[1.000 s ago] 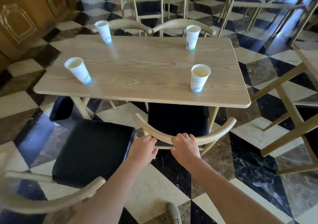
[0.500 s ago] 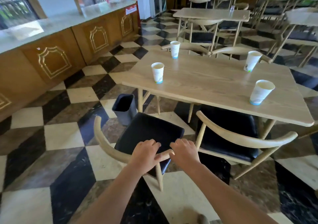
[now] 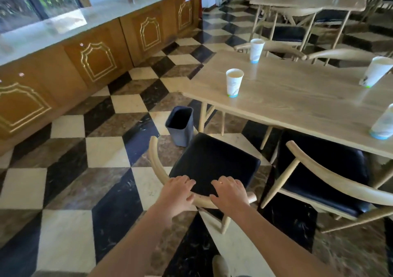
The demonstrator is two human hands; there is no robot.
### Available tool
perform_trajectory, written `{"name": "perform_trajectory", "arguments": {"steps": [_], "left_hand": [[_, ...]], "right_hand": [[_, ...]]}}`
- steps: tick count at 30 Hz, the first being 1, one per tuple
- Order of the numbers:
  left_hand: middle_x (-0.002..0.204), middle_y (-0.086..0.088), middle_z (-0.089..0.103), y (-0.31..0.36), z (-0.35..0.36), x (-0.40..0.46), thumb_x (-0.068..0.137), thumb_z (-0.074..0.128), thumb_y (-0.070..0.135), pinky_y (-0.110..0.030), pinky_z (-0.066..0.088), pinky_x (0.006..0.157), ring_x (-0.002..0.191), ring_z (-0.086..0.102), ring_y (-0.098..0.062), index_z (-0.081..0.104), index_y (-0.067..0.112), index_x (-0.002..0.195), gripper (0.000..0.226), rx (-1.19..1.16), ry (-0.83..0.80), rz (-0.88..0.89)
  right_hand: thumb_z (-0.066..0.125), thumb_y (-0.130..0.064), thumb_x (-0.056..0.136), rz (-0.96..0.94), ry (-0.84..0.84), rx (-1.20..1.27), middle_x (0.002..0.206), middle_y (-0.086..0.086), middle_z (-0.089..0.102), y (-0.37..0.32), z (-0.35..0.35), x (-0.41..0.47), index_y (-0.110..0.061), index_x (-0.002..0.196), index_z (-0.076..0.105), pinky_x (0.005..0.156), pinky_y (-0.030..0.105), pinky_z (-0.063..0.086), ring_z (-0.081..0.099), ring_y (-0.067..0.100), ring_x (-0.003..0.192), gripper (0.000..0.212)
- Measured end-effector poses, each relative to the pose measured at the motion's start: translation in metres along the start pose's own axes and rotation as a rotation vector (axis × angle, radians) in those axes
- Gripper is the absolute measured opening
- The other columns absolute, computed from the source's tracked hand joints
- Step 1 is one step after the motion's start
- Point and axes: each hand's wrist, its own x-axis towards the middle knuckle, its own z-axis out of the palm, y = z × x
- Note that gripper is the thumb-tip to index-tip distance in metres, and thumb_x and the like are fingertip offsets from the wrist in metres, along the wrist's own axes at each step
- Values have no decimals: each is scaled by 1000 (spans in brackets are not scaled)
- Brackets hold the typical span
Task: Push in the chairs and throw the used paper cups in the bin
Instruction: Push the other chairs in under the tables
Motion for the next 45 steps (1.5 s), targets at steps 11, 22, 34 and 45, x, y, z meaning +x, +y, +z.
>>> {"name": "perform_trajectory", "arguments": {"steps": [11, 22, 34, 45], "left_hand": [[117, 1, 54, -82, 28, 20, 87, 55, 30, -32, 43, 90, 108, 53, -19, 50, 20, 124, 38, 0, -168, 125], [118, -6, 61, -164, 39, 57, 86, 62, 18, -36, 44, 92, 106, 57, -24, 55, 13, 125, 40, 10, -176, 418], [111, -7, 66, -183, 38, 83, 84, 67, 17, -38, 50, 89, 101, 61, -24, 60, 11, 120, 38, 61, -228, 611], [64, 5, 65, -160, 44, 128, 41, 93, 24, -23, 50, 39, 57, 62, -14, 74, 16, 80, 44, 41, -150, 616]], "right_hand": [[47, -38, 90, 80, -132, -23, 123, 4, 52, -28, 39, 32, -19, 126, 48, 94, 36, 39, 47, 23, 111, 40], [54, -29, 91, 385, -165, 85, 119, 4, 55, -71, 67, 39, -19, 125, 50, 98, 35, 41, 49, 23, 112, 36], [57, -29, 90, 490, -197, 17, 112, 7, 57, -81, 65, 58, -16, 116, 53, 87, 36, 47, 52, 25, 103, 30], [57, -20, 90, 528, -180, 26, 108, 9, 56, -29, 59, 81, -11, 108, 54, 84, 36, 43, 51, 27, 103, 21]]}}
